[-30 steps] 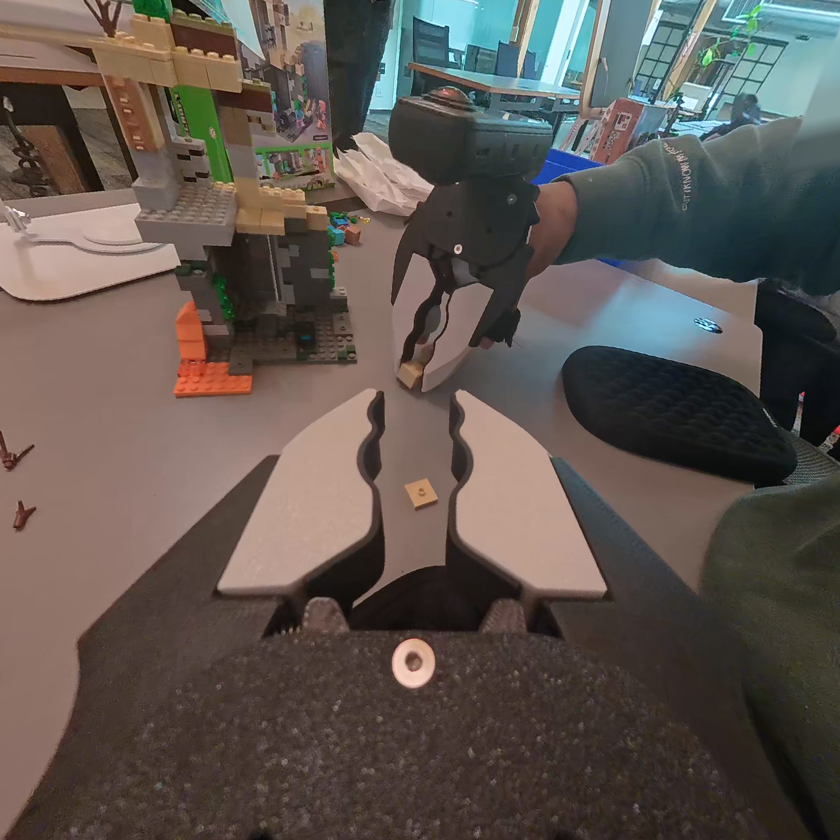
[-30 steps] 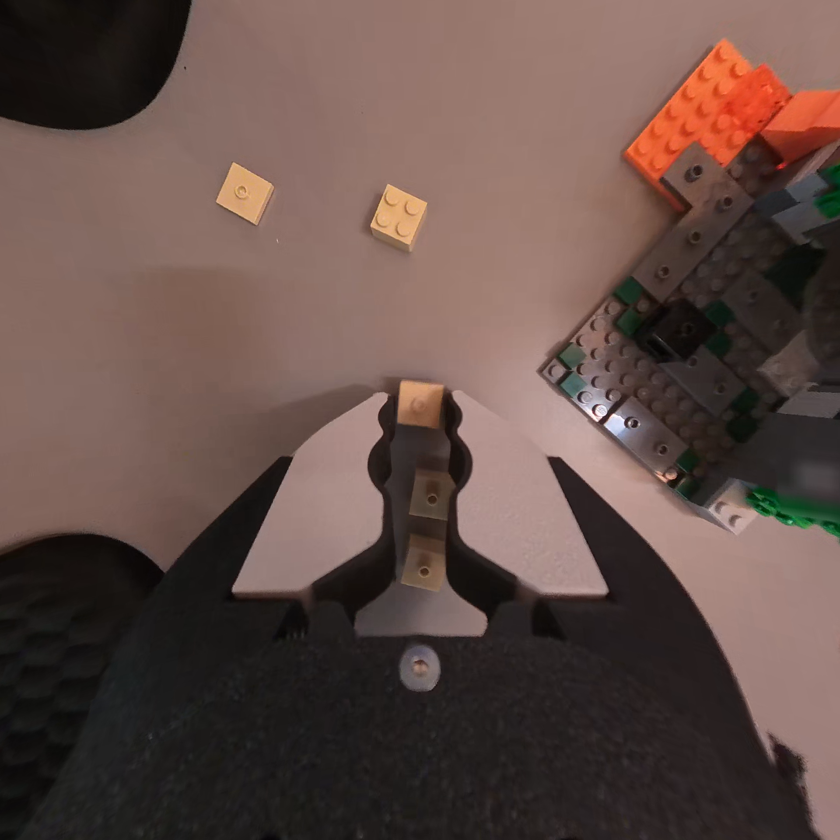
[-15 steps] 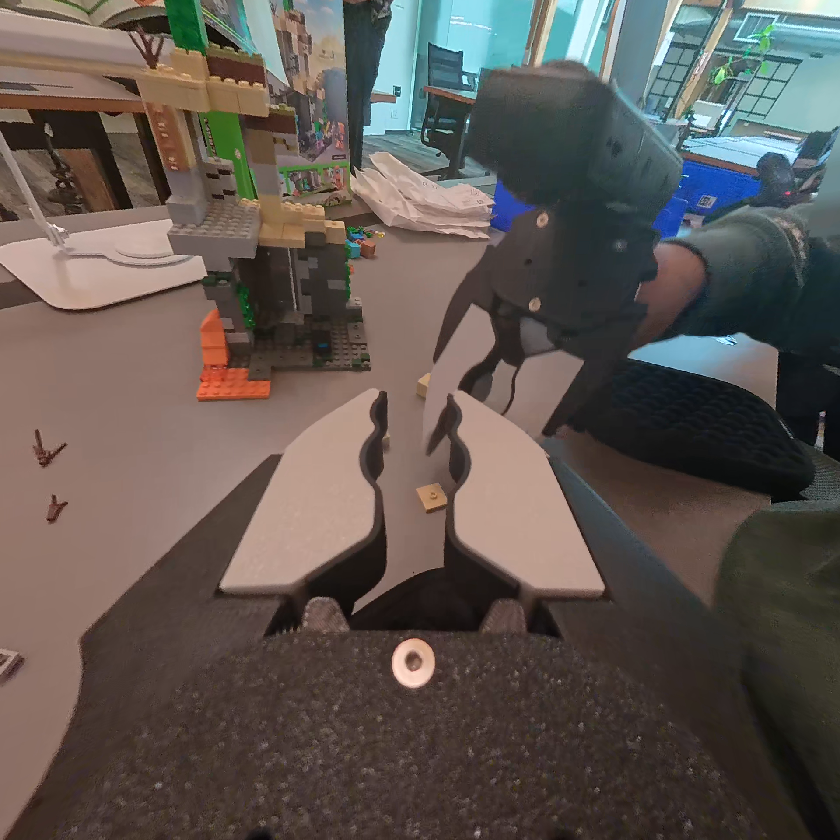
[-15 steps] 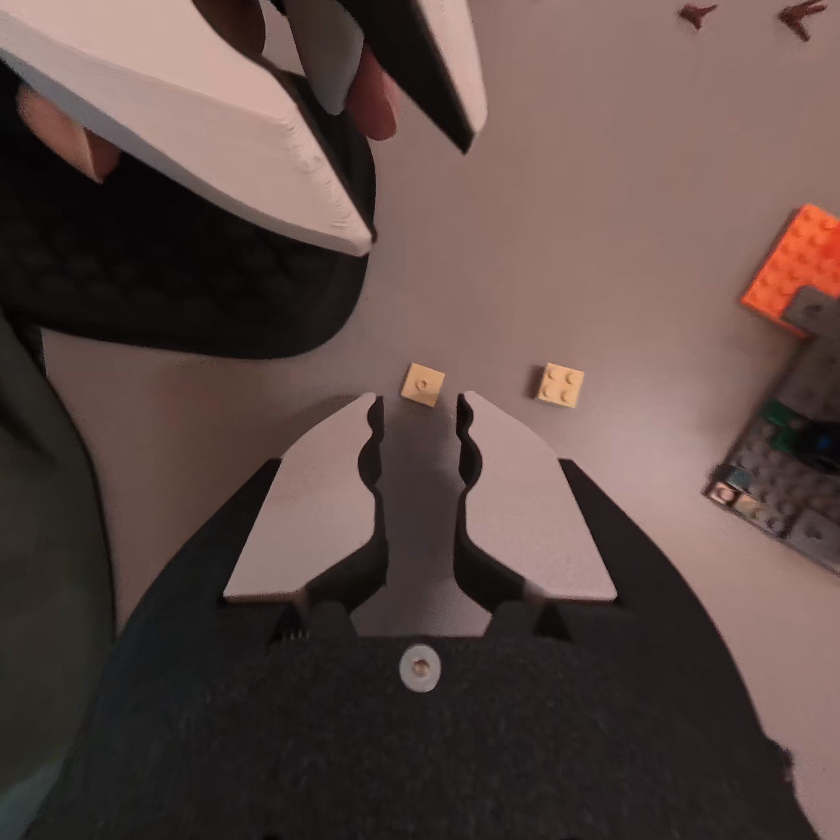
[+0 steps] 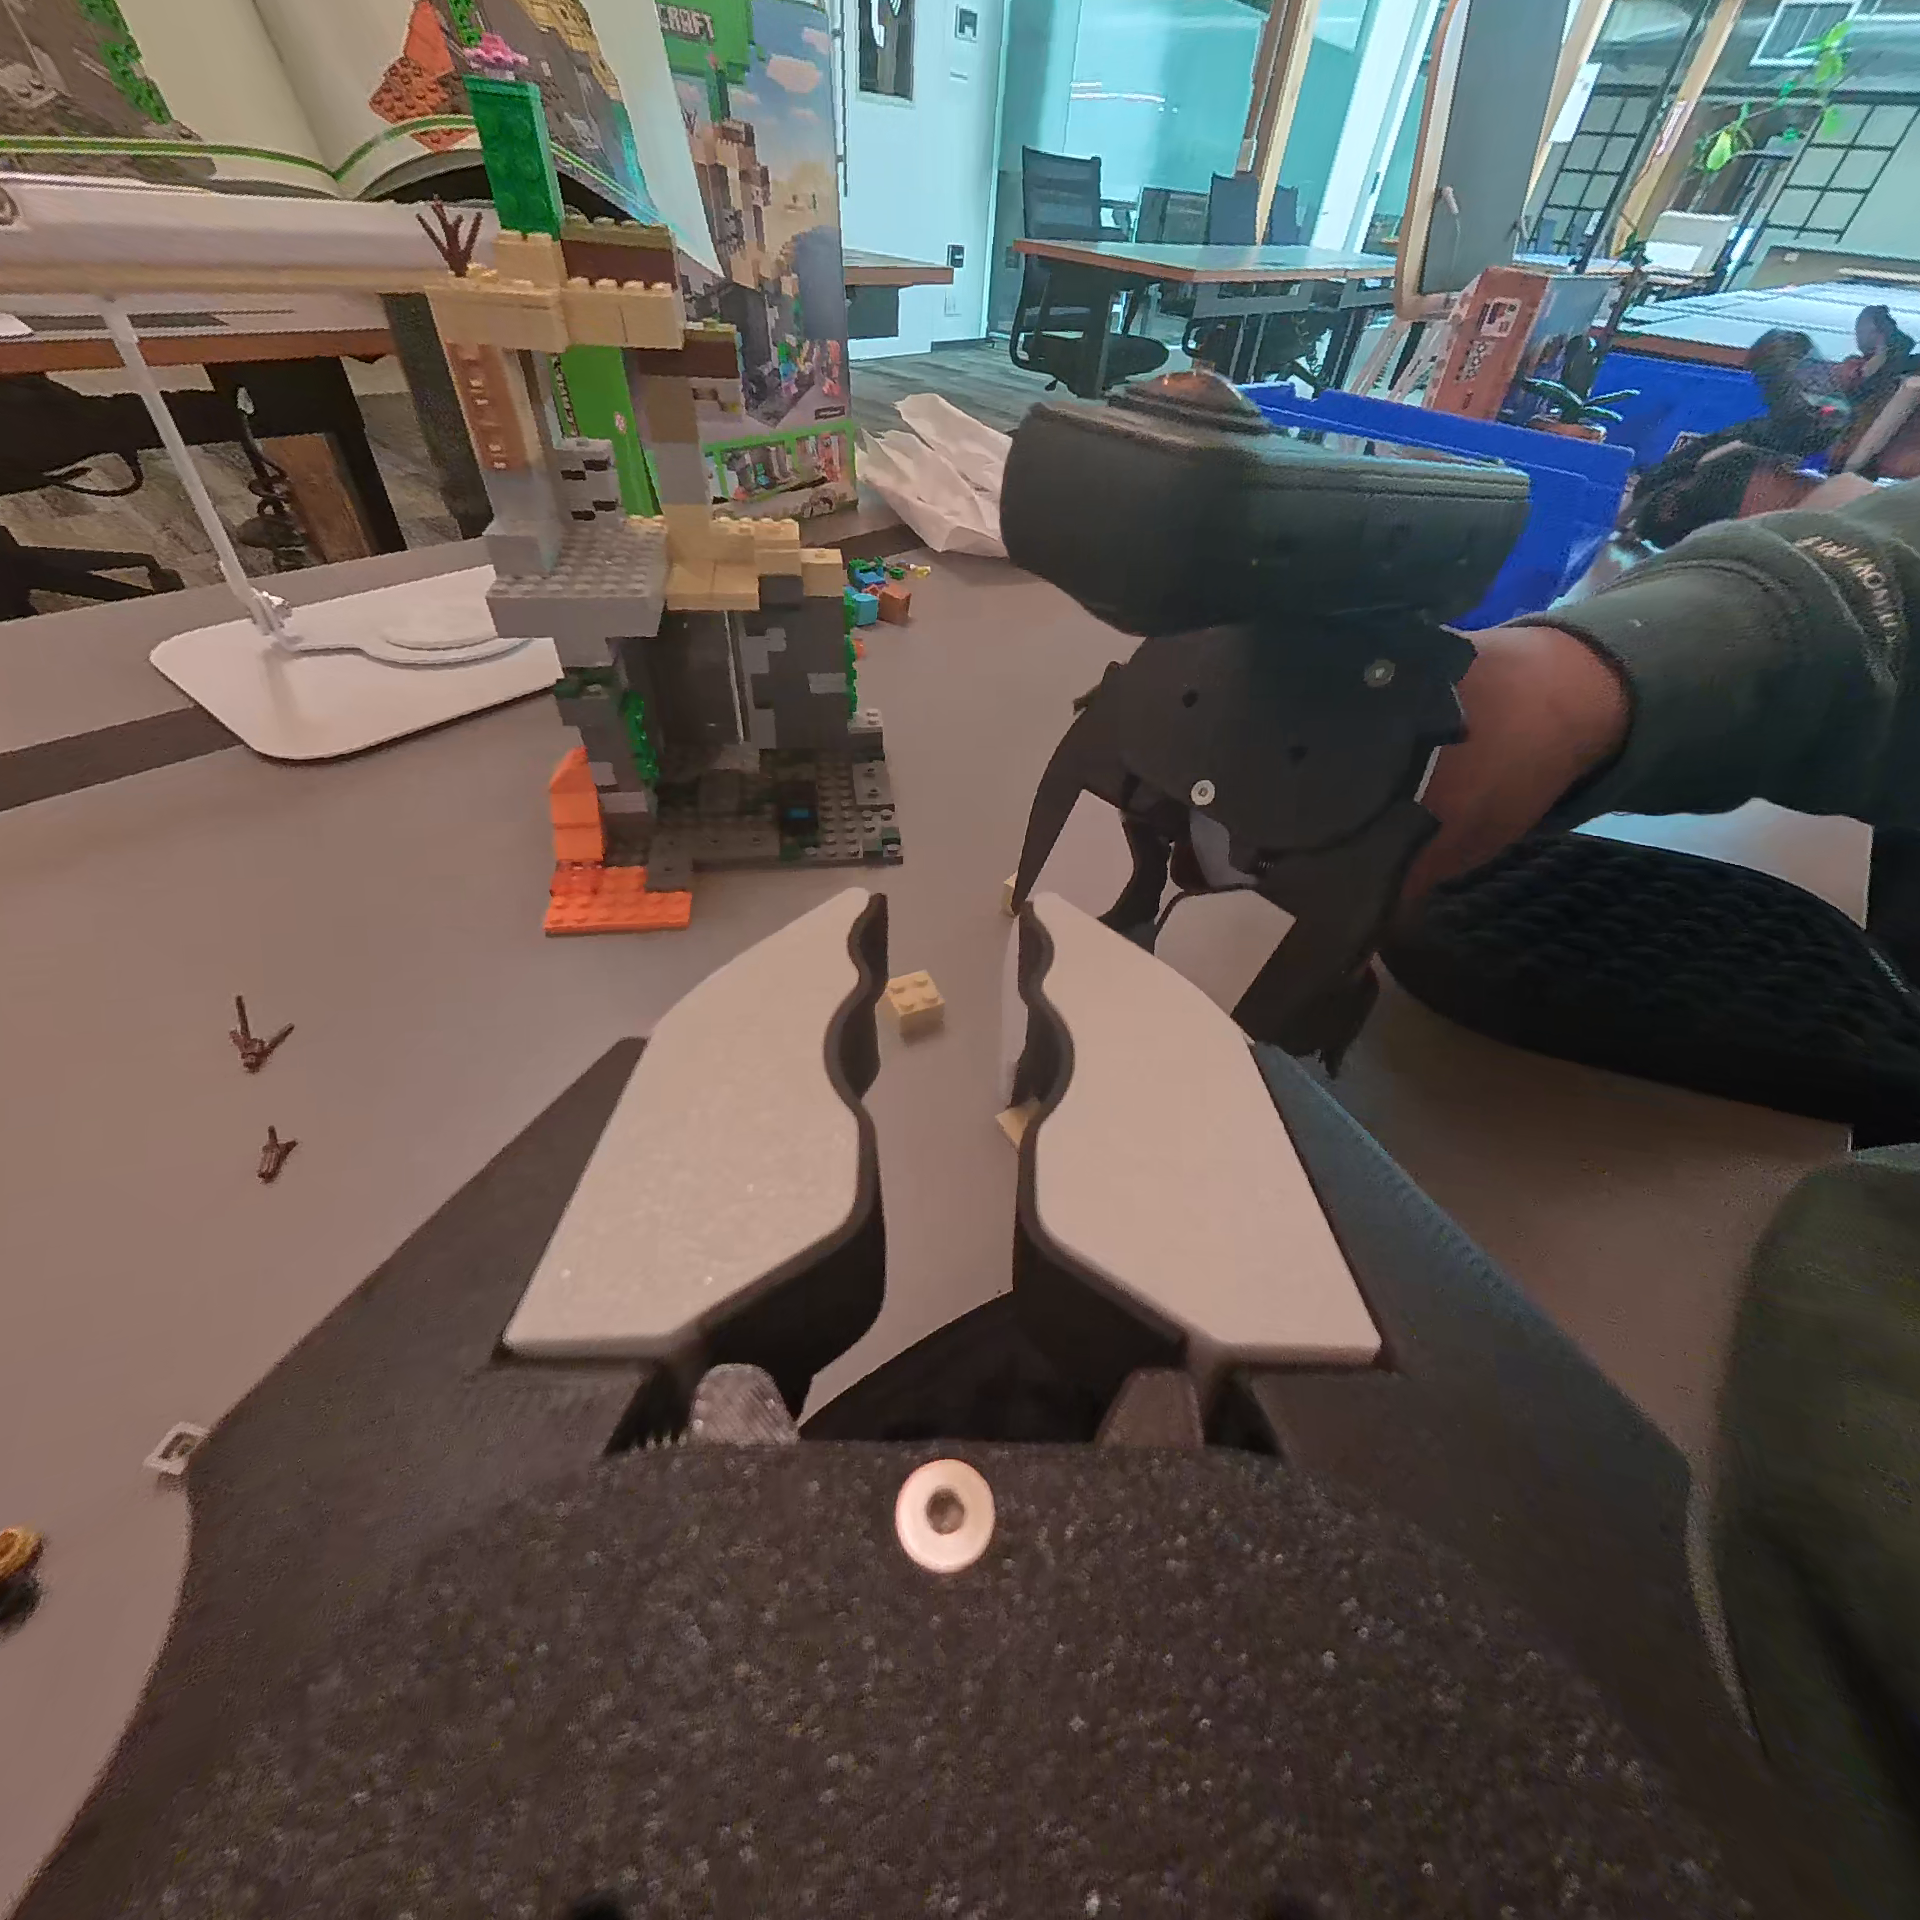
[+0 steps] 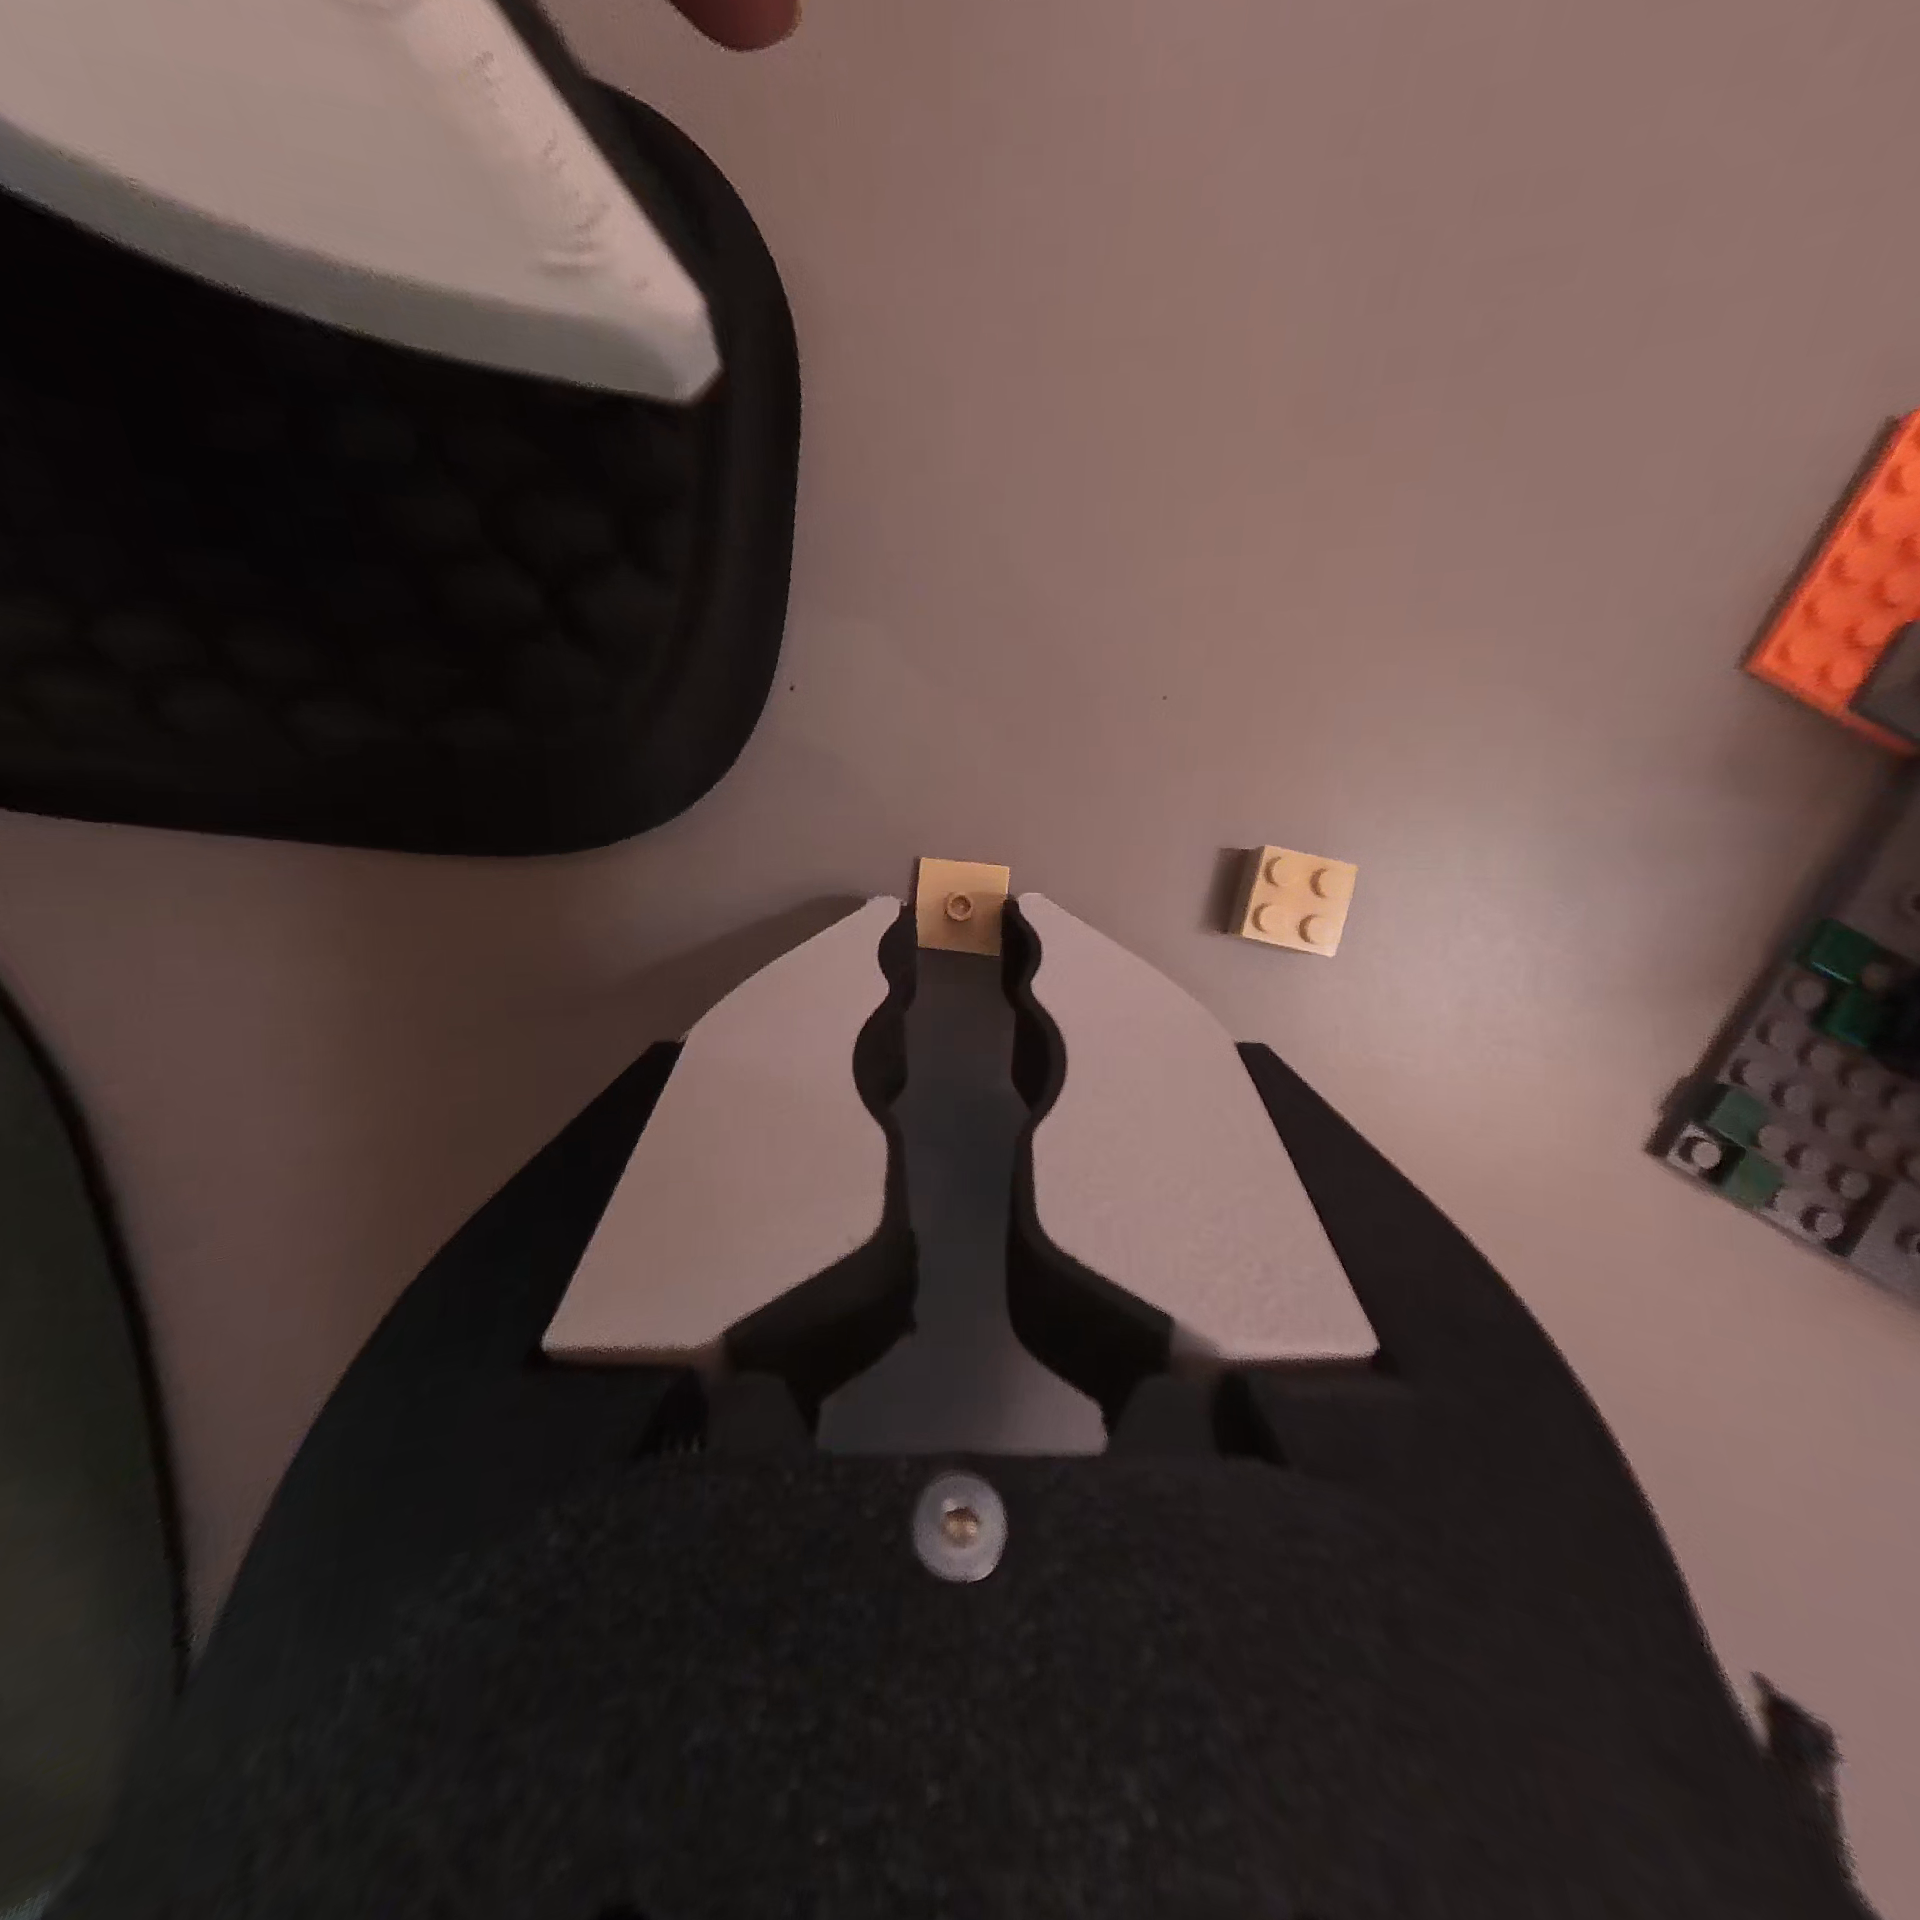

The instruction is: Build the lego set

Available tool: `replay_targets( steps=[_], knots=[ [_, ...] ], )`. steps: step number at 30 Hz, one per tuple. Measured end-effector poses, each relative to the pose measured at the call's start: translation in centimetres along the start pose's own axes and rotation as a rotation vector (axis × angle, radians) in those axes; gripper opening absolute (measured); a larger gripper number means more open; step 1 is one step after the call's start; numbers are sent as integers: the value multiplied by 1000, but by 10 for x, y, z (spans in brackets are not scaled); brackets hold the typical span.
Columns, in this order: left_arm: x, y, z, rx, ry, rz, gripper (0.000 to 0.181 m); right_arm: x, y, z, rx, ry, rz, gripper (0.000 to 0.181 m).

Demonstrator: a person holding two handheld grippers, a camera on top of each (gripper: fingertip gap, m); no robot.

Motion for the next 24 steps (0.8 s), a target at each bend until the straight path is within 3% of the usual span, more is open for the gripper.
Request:
replay_targets(
  steps=[6, 10, 24],
  knots=[
    [1, 0, -2, 6, -1, 5, 23, -32, 23, 15, -41, -2, -35, 15],
    [1, -1, -3, 12, -4, 6, 23, -49, 21, 20, -27, -27, -53, 15],
    [1, -2, -5, 17, 6, 2, 22, -54, 9, 14, -18, -91, -57, 18]
  ],
)
Point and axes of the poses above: each gripper's, where its closed fingertips meet, y back along the fingers, z out of its top, x = y × z across the jaws, the point moved 3 cm from there along y, back along the fingers, and after that the axes turned 8 degrees about -y, right-handed, at the moved point
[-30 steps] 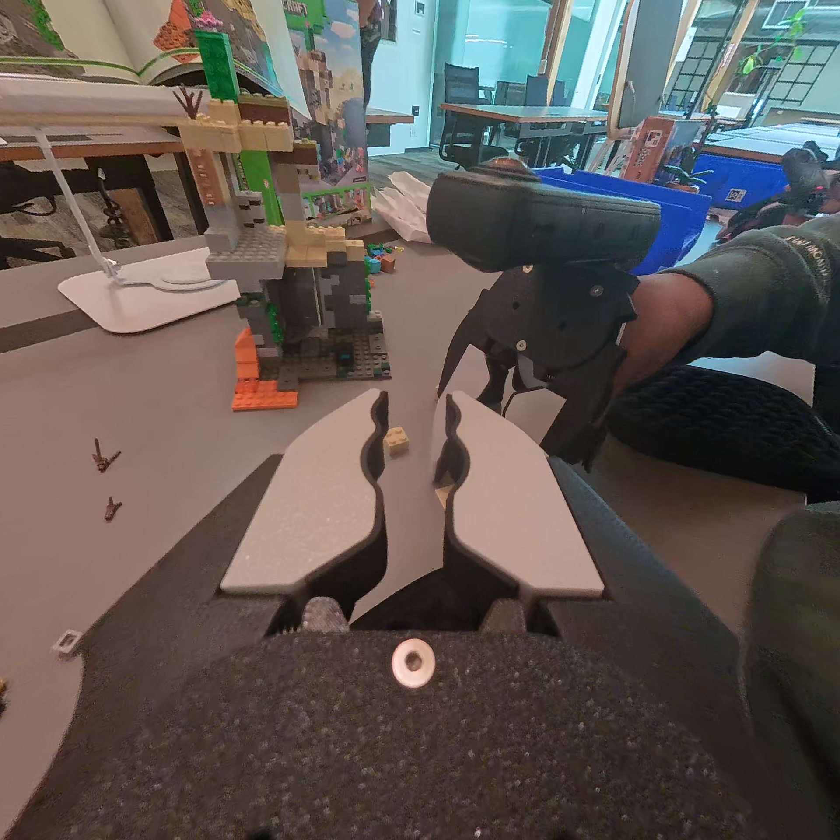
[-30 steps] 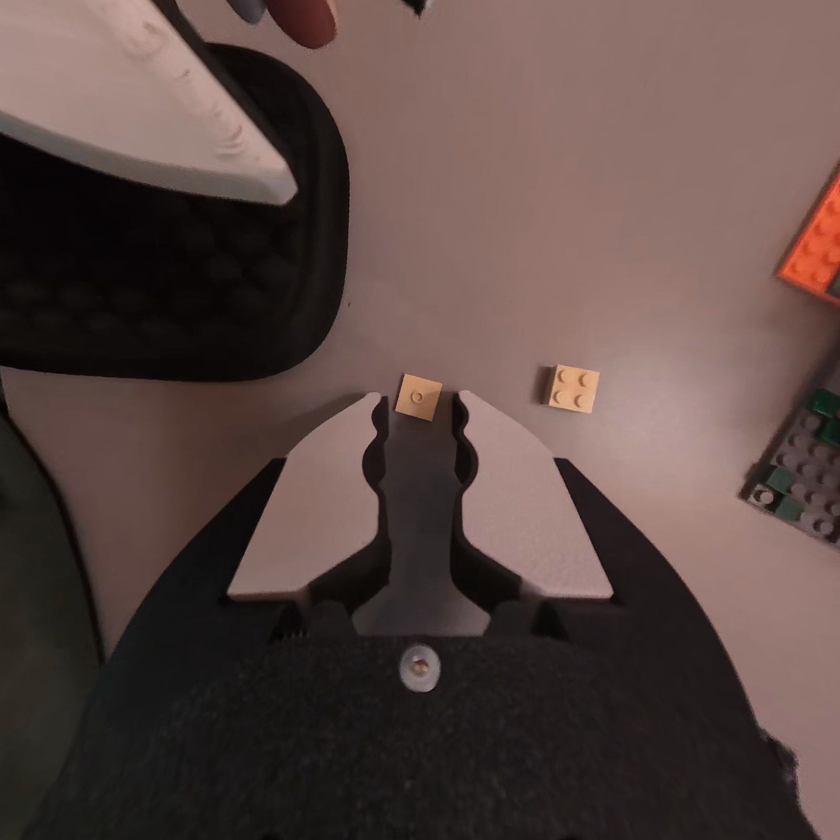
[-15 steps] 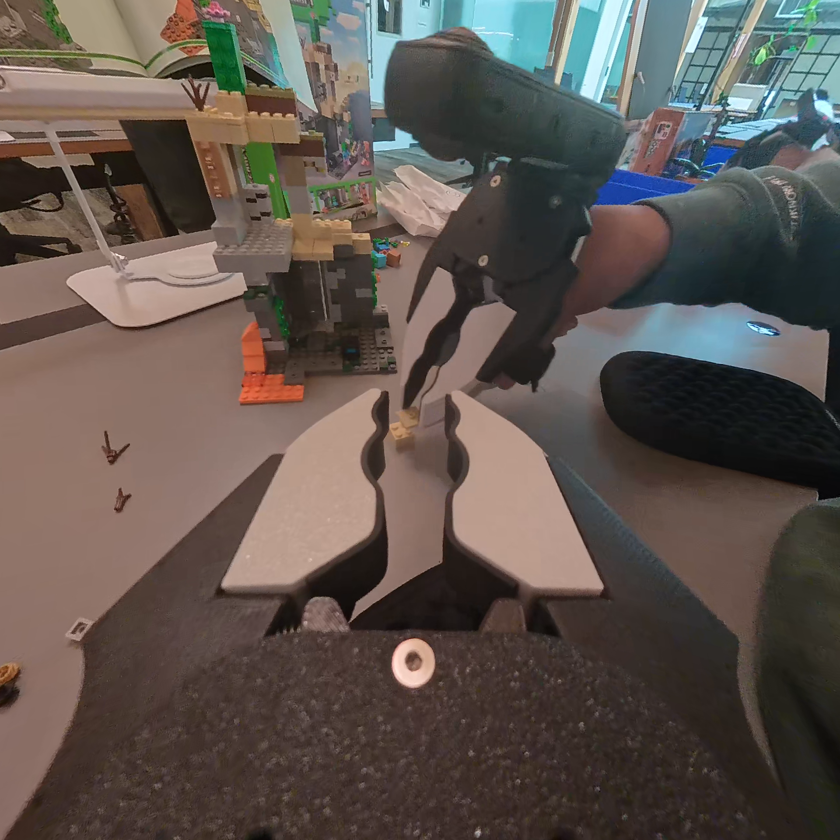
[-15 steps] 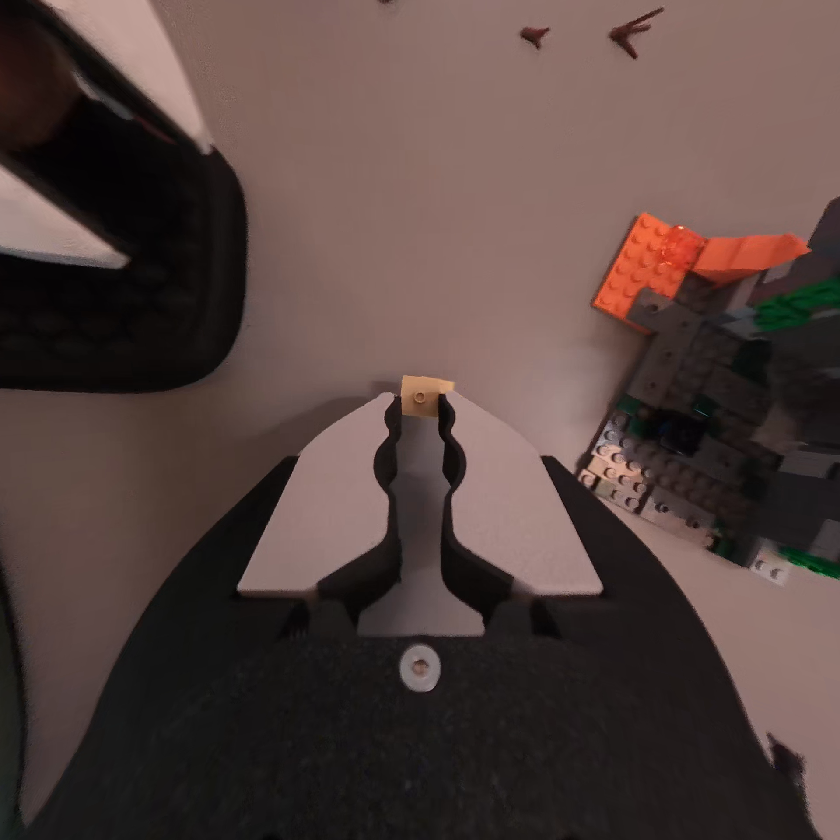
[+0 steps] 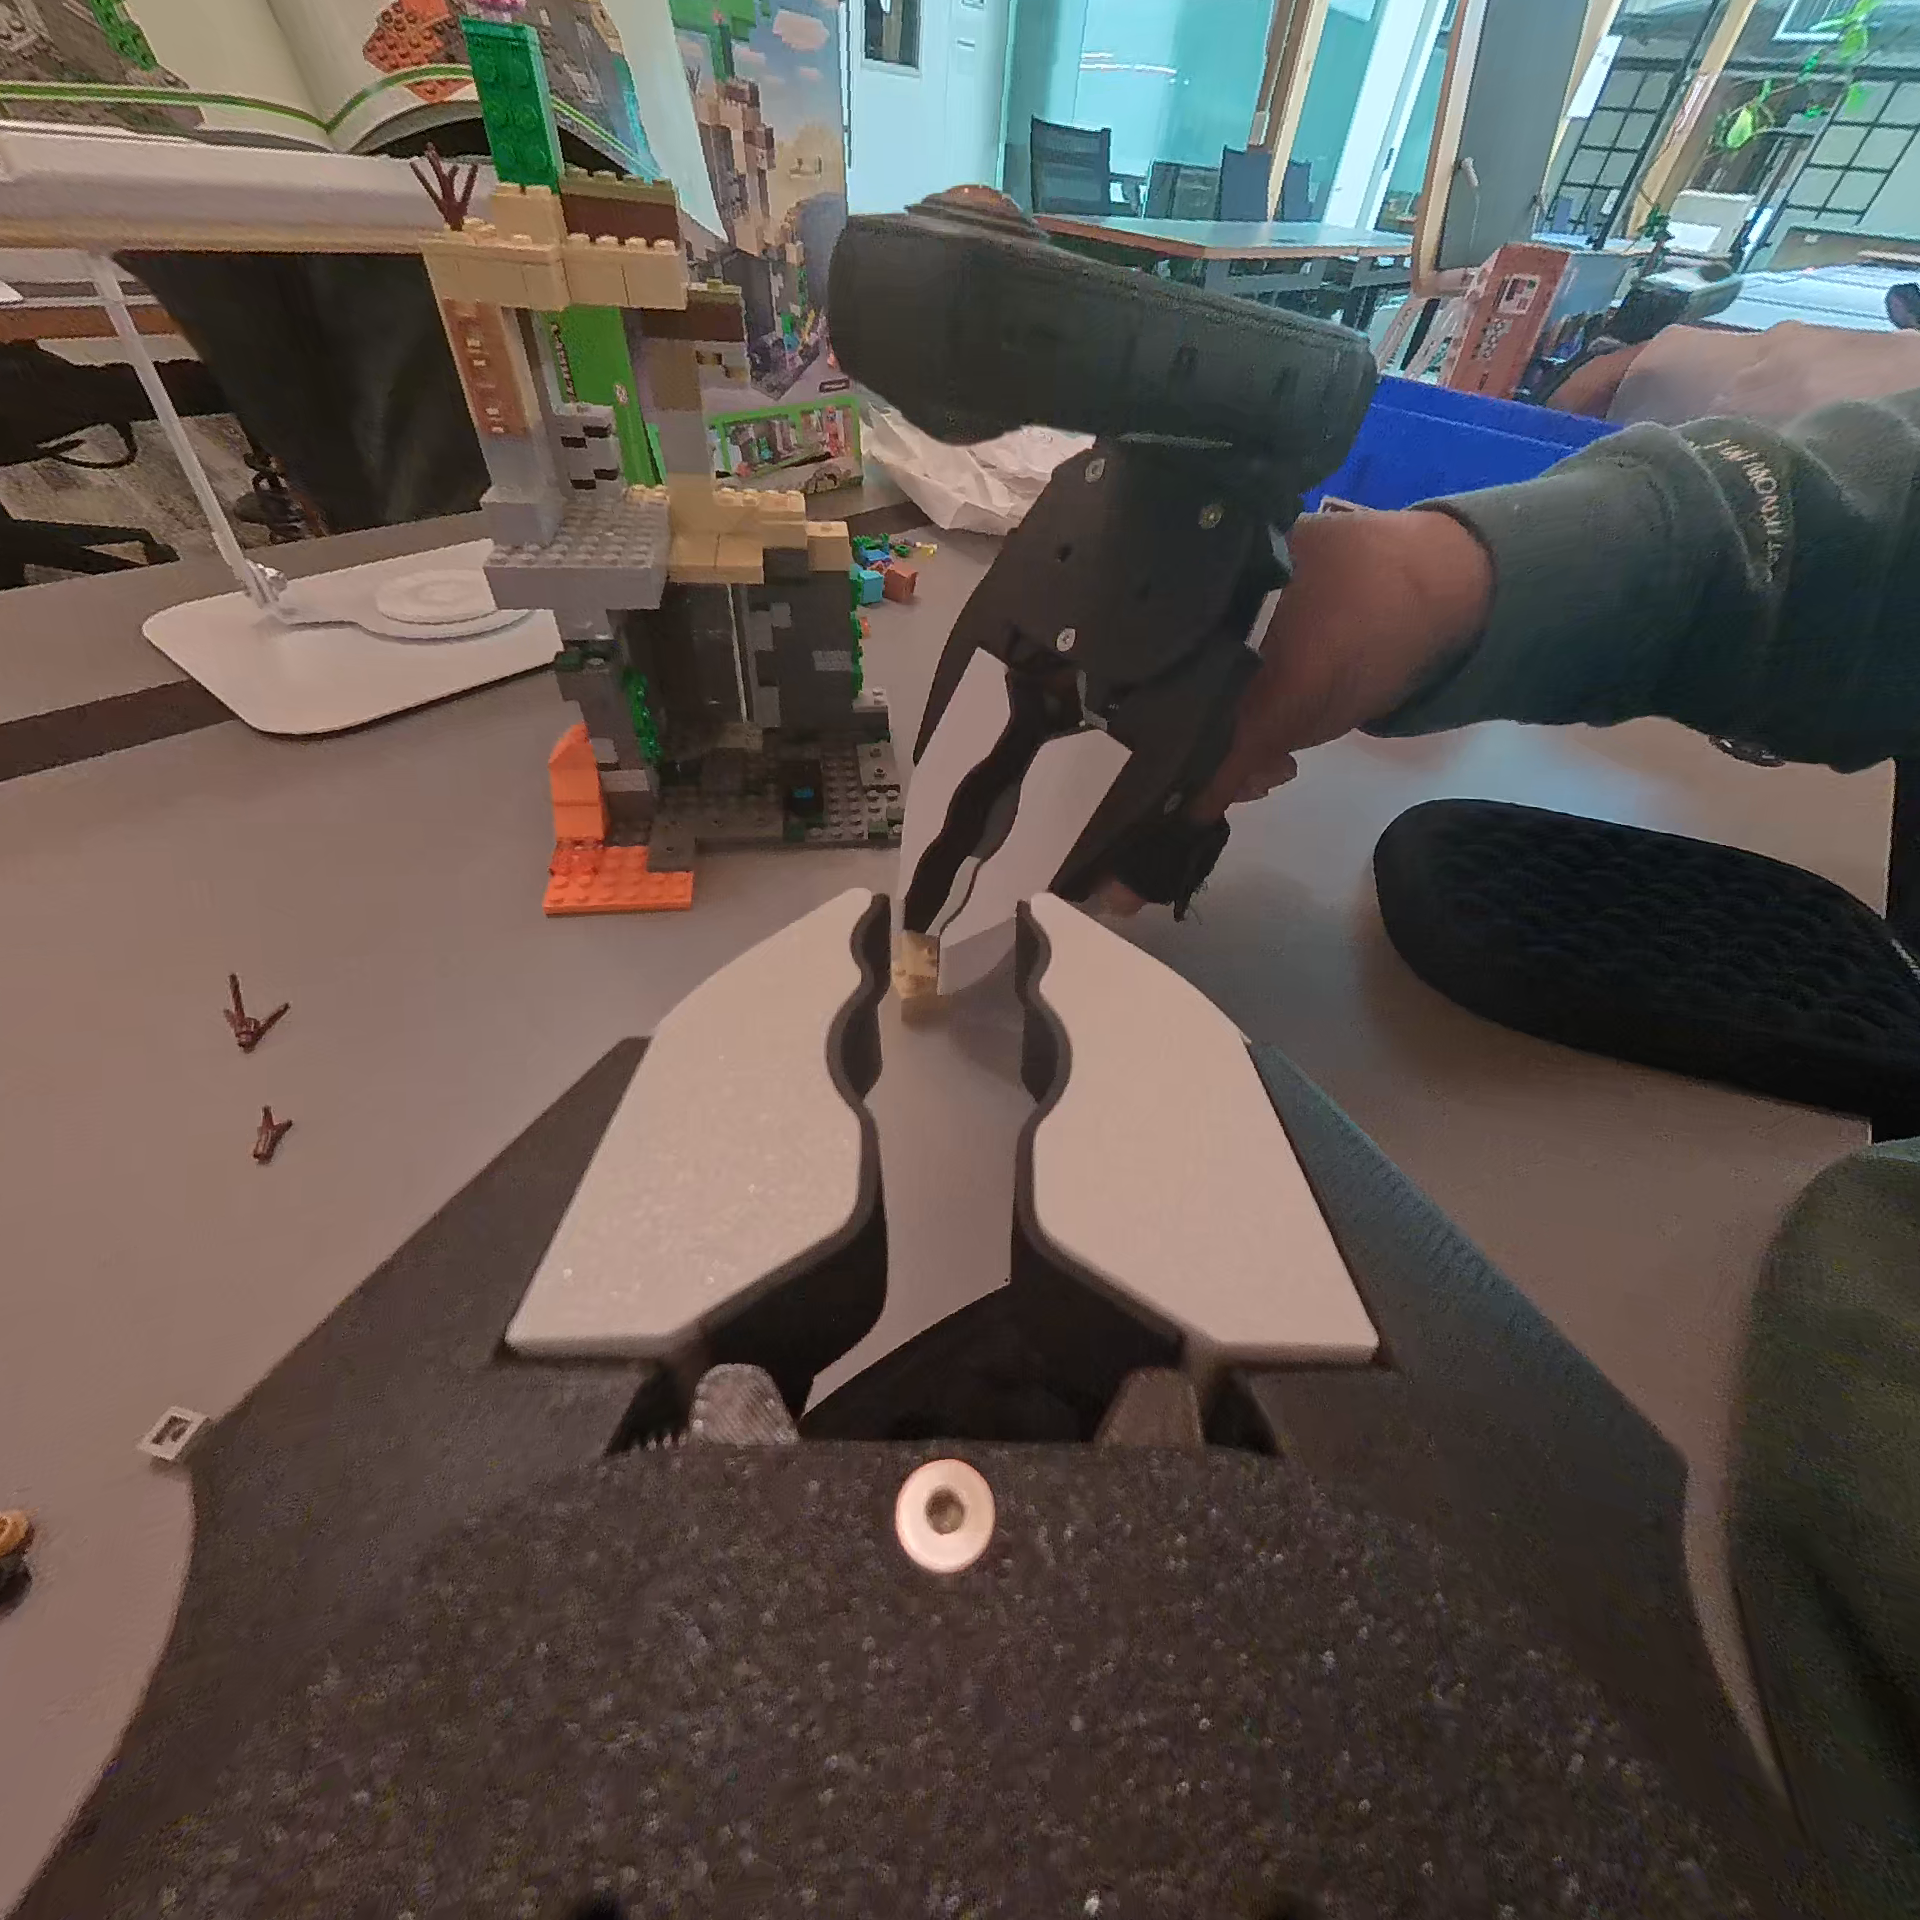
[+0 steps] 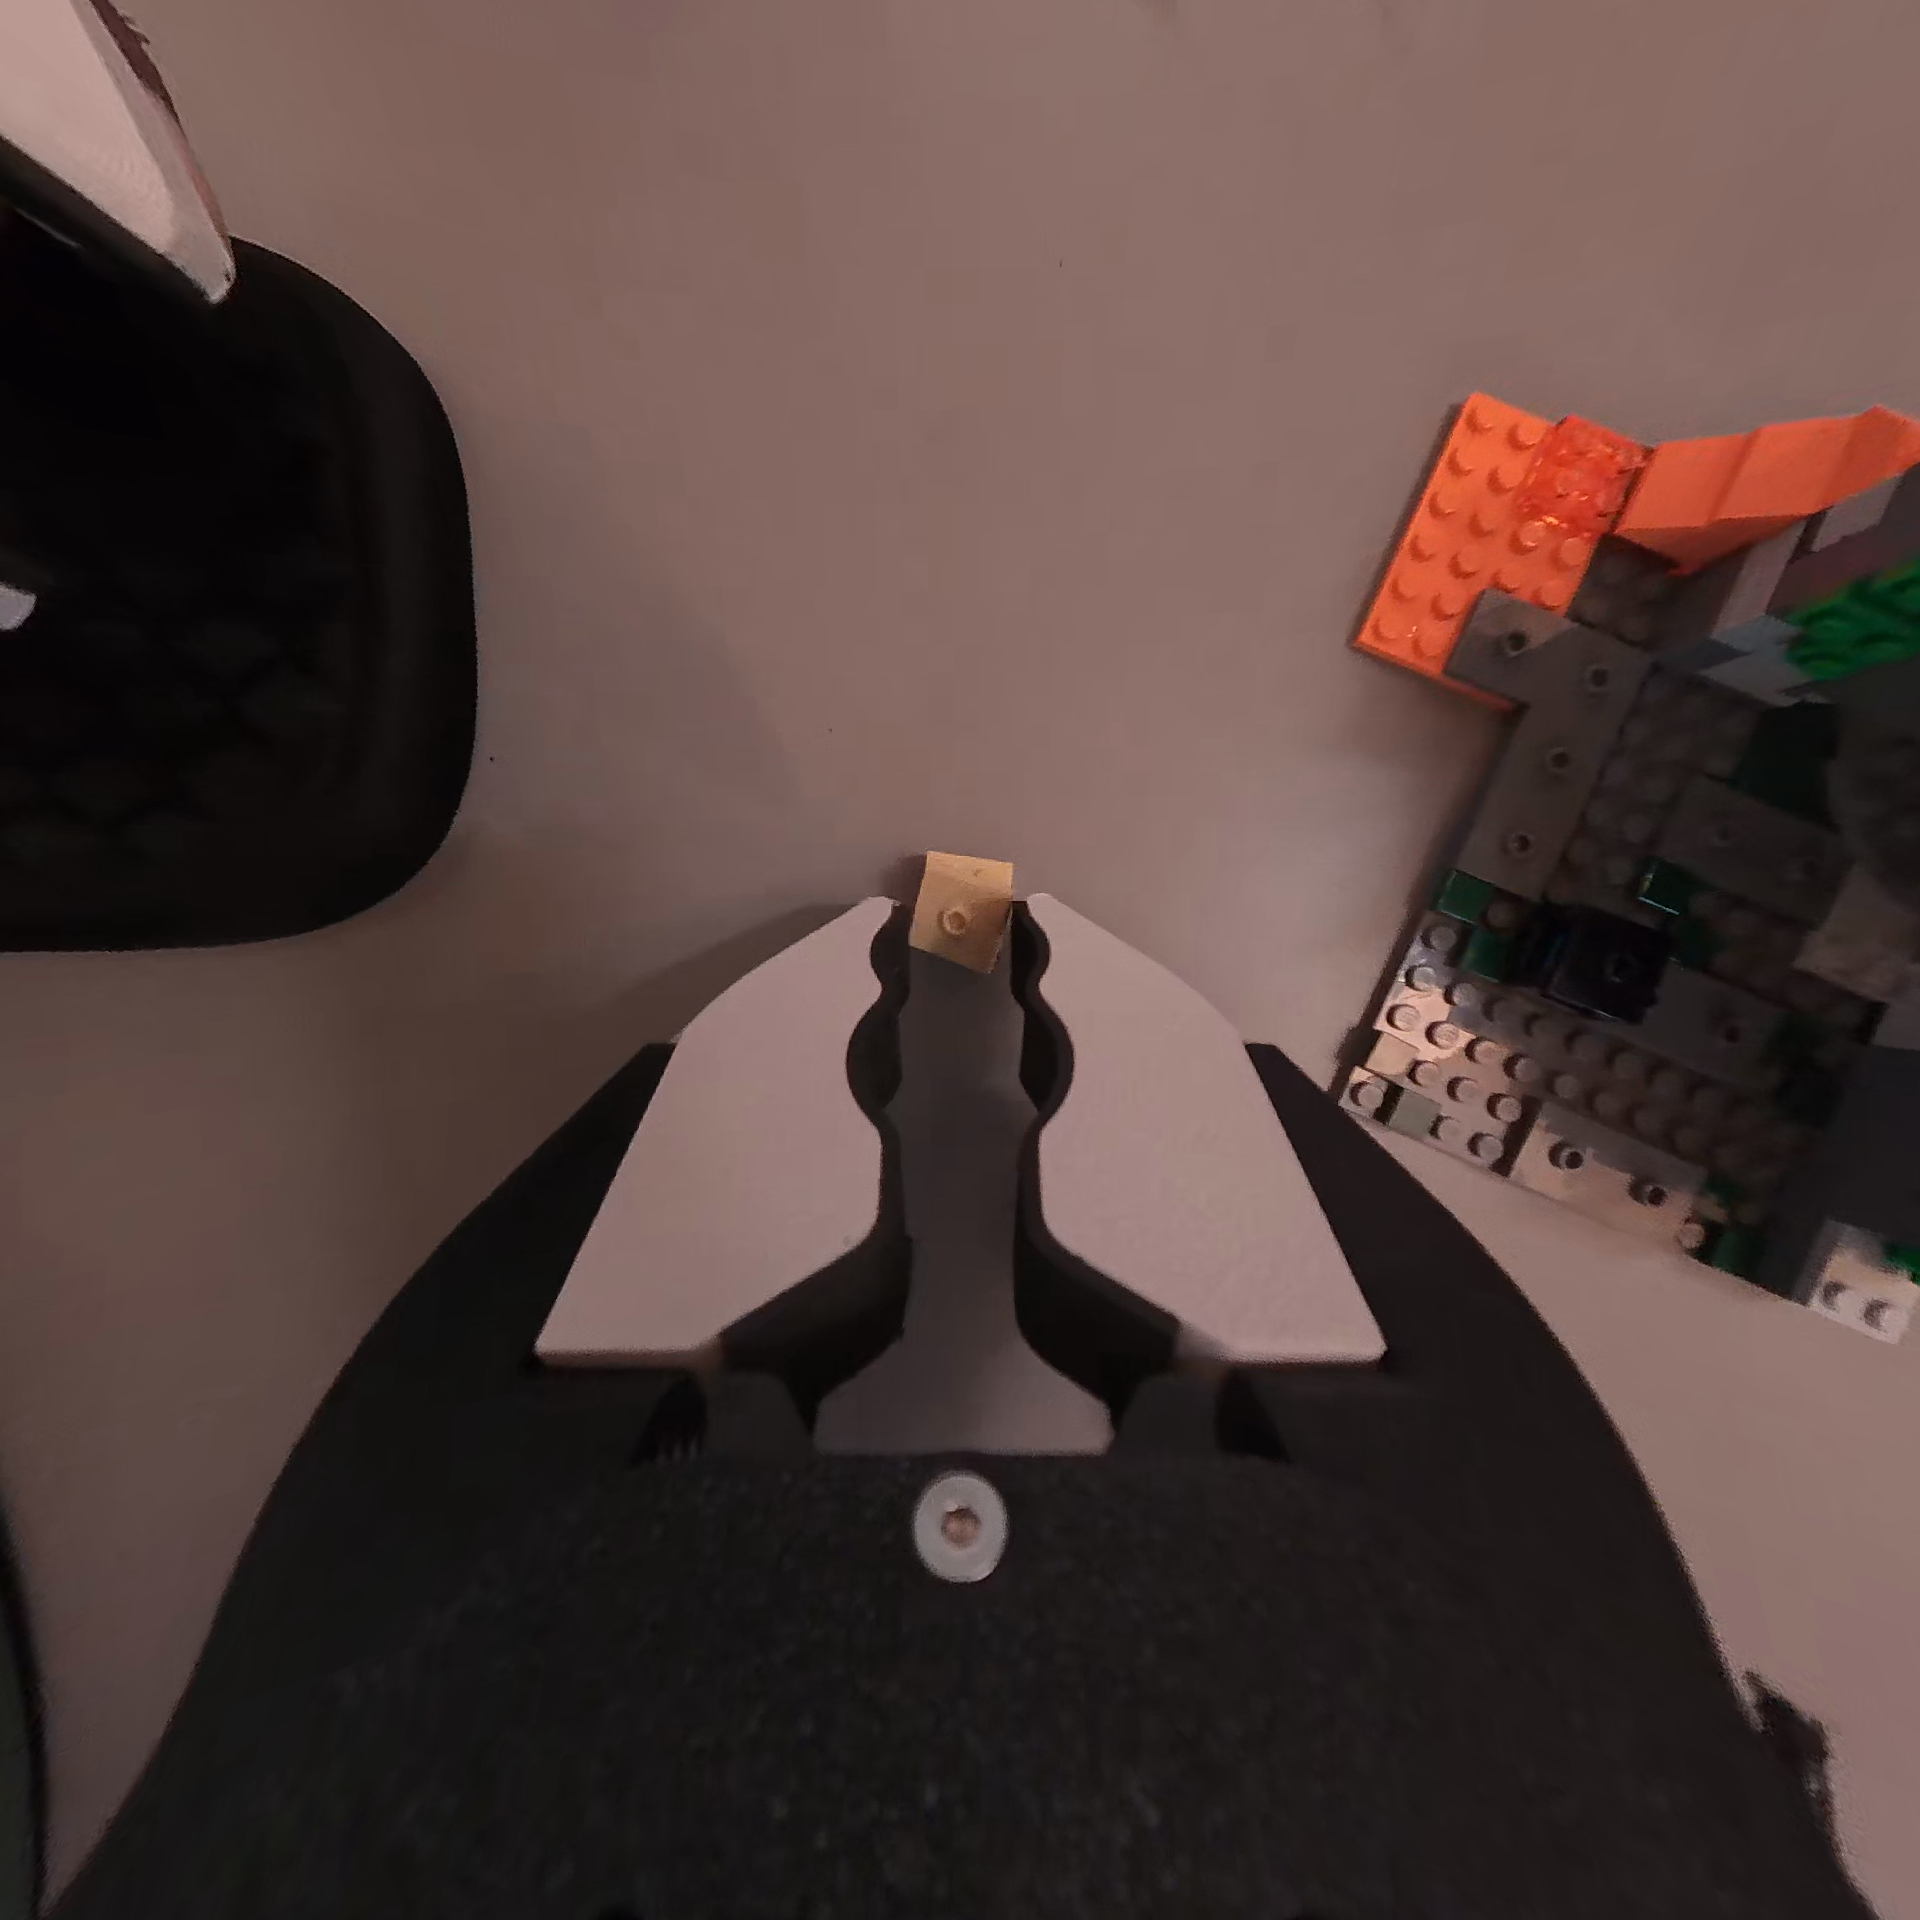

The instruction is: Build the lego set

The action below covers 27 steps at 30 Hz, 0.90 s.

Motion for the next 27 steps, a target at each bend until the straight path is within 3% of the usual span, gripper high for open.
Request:
replay_targets(
  steps=[16, 27],
  knots=[
    [-2, 0, 0, 2, -13, -5, 22, 3, 1, -7, -57, -53, -29, 34],
    [-4, 0, 0, 4, -29, -3, 21, 0, -9, -4, 18, 11, -24, 17]
  ],
)
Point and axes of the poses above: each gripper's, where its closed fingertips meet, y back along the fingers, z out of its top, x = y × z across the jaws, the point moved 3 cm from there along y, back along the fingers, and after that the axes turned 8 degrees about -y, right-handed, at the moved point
